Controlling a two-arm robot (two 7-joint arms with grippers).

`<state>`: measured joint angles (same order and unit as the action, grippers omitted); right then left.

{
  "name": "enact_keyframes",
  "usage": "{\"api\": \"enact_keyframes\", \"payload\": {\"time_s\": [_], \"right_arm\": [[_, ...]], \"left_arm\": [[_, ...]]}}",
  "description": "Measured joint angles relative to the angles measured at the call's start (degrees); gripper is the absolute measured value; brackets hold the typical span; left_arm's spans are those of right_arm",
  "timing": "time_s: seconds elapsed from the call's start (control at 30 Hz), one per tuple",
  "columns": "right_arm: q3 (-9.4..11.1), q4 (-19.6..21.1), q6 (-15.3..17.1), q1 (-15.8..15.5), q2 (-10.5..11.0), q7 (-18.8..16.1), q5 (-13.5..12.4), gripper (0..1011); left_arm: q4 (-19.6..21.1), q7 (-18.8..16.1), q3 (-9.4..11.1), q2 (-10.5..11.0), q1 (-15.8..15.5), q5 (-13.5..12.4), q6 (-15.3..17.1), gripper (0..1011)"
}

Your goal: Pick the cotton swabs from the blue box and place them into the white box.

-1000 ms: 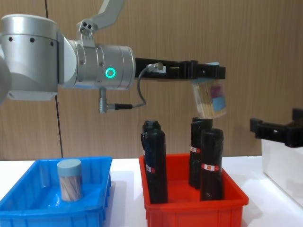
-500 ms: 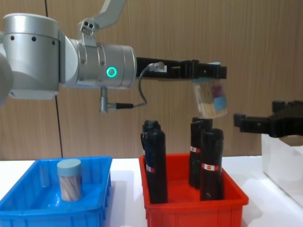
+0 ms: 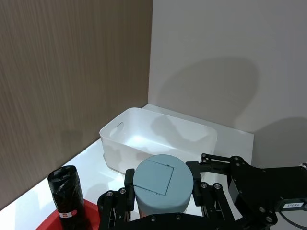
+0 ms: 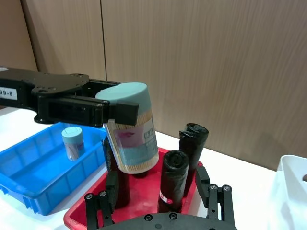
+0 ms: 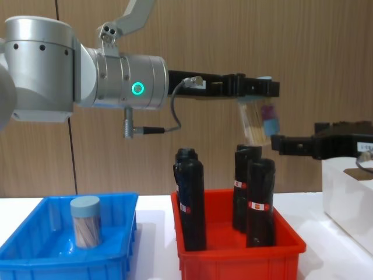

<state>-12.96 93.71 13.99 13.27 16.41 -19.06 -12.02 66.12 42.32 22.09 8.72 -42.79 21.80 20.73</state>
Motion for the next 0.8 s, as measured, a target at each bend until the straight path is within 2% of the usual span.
{"api": "enact_keyframes", "payload": {"time_s": [0.37, 0.8], "right_arm": [[-0.2, -3.6, 1.8, 3.8, -1.5, -2.6, -1.5, 1002], [-0.6, -7.7, 2.8, 7.2, -3.0, -4.4, -2.1, 1002]], "left_arm": [[0.0, 0.0, 0.0, 0.0, 0.0, 0.0, 0.0, 670], [0.0, 0.0, 0.0, 0.0, 0.0, 0.0, 0.0, 669]]}}
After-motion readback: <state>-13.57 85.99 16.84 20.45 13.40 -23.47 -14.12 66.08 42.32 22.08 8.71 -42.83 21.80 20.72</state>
